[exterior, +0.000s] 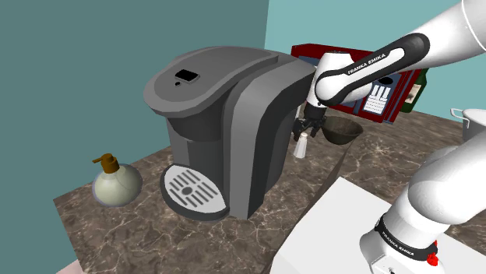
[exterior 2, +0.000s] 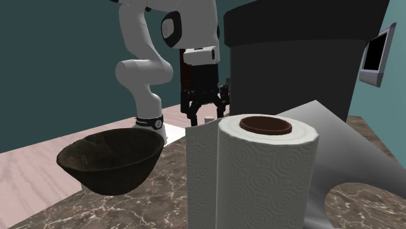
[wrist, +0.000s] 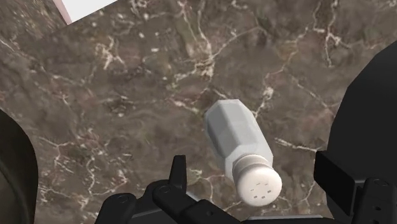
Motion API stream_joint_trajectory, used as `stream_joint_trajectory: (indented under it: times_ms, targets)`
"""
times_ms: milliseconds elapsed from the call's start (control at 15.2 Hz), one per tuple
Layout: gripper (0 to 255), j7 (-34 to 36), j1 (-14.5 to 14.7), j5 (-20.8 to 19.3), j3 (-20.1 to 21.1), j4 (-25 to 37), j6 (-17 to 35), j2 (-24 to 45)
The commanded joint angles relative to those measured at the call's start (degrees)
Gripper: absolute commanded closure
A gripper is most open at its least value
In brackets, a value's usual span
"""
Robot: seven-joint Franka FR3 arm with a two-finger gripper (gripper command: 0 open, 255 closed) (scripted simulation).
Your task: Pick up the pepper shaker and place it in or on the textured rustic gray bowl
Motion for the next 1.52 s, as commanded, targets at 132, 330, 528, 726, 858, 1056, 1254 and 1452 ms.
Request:
stream_joint_trajectory:
  times_ms: [132,330,528,726,858,1056,1254,1452]
  targets:
    - [0,-0.27,0.13,0.22,-0.22,-0.79,2.59,1.76]
    - [0,-0.28,0.13,0.22,-0.22,-0.78,2.59,1.77]
    - [0,-0.28,0.13,0.22,-0.22,-0.77,2.57,1.76]
    - [255,-0.28,0.13,0.22,-0.22,-0.77,2.57,1.76]
    - [255,-0.28,0.13,0.22,-0.22,-0.77,2.58,1.78]
    - [255,-0.29,0.12,0.22,-0.22,-0.76,2.56,1.76]
    - [255,-0.28,0.13,0.22,-0.22,-0.78,2.59,1.77]
    - [255,0.00,-0.01,-0.02,-0.01,0.29,-0.28,-0.04]
